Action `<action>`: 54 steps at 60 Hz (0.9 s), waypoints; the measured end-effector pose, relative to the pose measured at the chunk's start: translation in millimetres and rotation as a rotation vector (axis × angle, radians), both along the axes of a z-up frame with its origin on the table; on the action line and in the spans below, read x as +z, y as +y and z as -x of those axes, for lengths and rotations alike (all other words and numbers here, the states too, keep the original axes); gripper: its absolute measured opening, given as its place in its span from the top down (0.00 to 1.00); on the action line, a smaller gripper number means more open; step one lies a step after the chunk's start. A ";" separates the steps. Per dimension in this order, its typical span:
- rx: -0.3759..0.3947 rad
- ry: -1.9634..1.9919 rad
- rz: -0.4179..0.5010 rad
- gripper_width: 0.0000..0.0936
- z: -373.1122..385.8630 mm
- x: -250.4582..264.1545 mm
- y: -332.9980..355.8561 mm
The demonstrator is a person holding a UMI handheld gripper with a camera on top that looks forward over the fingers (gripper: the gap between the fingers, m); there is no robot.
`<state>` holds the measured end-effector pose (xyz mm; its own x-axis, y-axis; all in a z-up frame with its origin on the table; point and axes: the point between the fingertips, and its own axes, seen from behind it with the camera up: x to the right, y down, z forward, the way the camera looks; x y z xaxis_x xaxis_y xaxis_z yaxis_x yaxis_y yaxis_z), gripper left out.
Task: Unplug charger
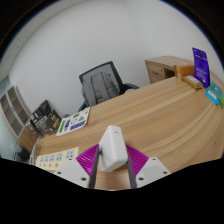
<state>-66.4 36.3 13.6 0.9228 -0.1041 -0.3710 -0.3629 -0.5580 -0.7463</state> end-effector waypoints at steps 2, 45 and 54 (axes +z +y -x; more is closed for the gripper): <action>0.002 -0.037 0.029 0.40 -4.1 -6.6 -5.1; 0.022 -0.486 -0.076 0.08 32.6 201.6 -225.0; 0.013 -0.517 -0.096 0.08 51.6 234.1 -286.9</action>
<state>-118.0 -250.6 247.7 0.9889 -0.0795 0.1255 0.0723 -0.4805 -0.8740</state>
